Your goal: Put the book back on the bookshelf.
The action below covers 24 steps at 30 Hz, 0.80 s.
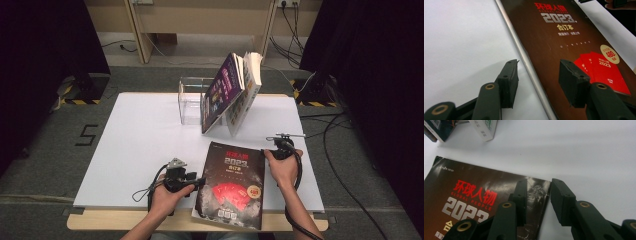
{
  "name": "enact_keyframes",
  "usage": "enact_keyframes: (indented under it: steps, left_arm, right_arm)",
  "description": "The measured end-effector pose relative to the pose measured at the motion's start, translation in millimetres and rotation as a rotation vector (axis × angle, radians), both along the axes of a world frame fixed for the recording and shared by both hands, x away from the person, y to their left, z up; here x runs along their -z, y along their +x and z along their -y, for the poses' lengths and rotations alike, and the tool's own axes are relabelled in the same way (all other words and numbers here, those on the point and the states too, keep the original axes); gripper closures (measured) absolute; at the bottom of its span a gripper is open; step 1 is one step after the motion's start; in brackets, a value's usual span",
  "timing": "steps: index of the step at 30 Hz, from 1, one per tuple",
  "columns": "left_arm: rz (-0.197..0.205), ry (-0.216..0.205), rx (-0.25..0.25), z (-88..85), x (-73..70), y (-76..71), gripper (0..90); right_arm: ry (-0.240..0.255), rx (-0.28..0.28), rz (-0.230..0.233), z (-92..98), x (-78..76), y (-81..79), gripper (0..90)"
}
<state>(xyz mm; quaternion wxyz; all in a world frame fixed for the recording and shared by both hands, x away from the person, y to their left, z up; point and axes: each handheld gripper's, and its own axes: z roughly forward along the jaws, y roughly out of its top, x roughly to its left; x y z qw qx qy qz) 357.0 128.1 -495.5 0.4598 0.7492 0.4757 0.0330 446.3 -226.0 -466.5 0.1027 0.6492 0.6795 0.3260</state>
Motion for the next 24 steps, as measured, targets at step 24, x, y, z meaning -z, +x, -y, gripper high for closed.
enact_keyframes:
  steps: [24]
  left_arm:
    - [-0.02,-0.006,0.01,2.9,1.8,-0.4,50.3]
  right_arm:
    - [-0.002,-0.016,-0.02,-9.2,7.5,-1.5,70.2]
